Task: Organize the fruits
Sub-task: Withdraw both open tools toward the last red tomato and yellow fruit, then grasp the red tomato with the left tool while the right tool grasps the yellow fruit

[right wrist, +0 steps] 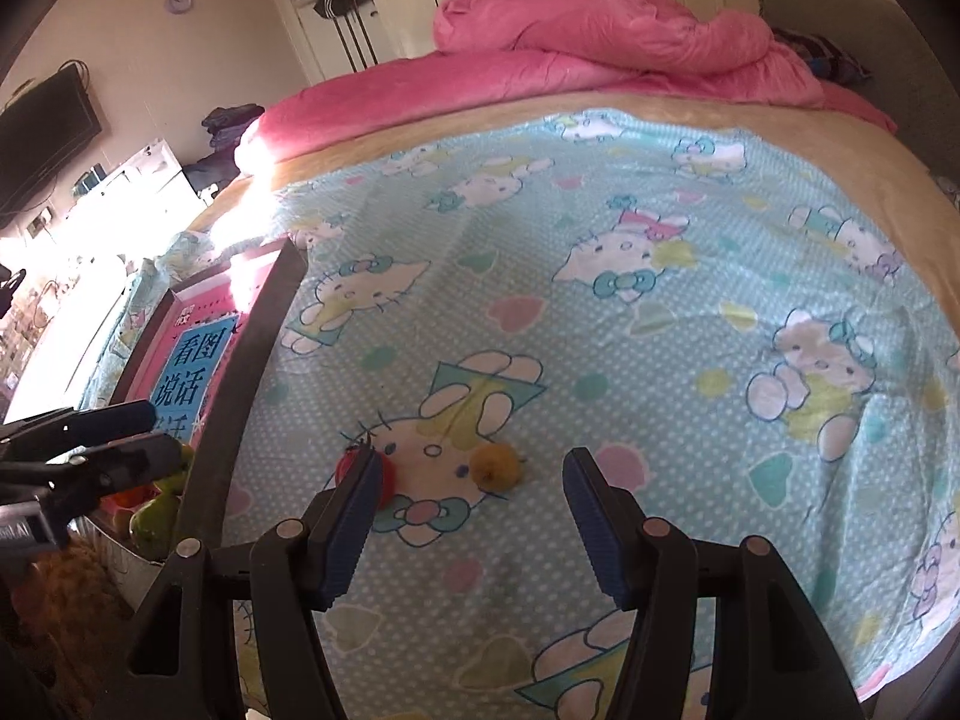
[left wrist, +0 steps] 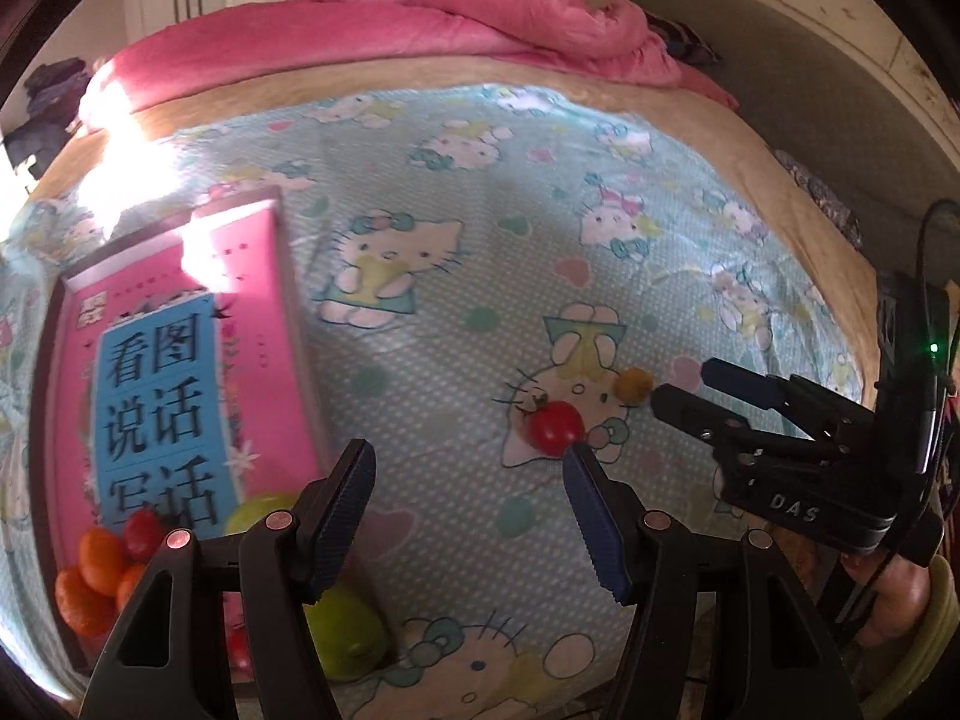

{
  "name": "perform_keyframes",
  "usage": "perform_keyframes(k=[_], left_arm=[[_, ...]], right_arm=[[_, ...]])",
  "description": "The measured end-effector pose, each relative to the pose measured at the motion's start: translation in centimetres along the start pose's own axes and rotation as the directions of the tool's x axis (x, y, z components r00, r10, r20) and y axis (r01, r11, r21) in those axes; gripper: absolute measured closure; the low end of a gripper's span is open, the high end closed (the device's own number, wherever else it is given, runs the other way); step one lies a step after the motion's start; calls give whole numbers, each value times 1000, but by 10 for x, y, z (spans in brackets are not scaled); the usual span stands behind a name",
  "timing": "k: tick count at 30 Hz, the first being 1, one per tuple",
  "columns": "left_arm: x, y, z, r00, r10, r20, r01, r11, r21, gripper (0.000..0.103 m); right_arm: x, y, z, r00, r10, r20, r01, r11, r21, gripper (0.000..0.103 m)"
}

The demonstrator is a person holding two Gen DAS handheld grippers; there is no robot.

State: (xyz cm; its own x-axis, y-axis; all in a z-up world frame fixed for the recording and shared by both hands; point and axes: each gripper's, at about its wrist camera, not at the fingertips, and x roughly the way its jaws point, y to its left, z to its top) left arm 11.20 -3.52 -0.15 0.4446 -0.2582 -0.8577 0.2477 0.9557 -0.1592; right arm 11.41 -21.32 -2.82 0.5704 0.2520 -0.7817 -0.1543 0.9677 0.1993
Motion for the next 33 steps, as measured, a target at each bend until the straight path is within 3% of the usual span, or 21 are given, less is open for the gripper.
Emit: perform_keyframes(k=[4, 16, 20, 27, 33], left_arm=[[22, -8, 4, 998, -48, -47, 47, 999, -25, 36], [68, -16, 17, 984, -117, -136, 104, 990, -99, 38], [81, -22, 14, 979, -121, -167, 105, 989, -102, 46], [94, -29, 16, 975, -119, -188, 101, 989, -105, 67], [94, -30, 18, 977, -122, -175, 104, 989, -108, 71]], right_arm=[[14, 3, -3, 998, -47, -41, 45, 998, -43, 42], [40, 1, -3, 994, -63, -95, 55, 996, -77, 67], [45, 2, -4, 991, -82, -109, 72, 993, -97, 79], [37, -5, -3, 993, -83, -86, 77, 995, -66, 79], [30, -9, 1, 996, -61, -60, 59, 998, -31, 79]])
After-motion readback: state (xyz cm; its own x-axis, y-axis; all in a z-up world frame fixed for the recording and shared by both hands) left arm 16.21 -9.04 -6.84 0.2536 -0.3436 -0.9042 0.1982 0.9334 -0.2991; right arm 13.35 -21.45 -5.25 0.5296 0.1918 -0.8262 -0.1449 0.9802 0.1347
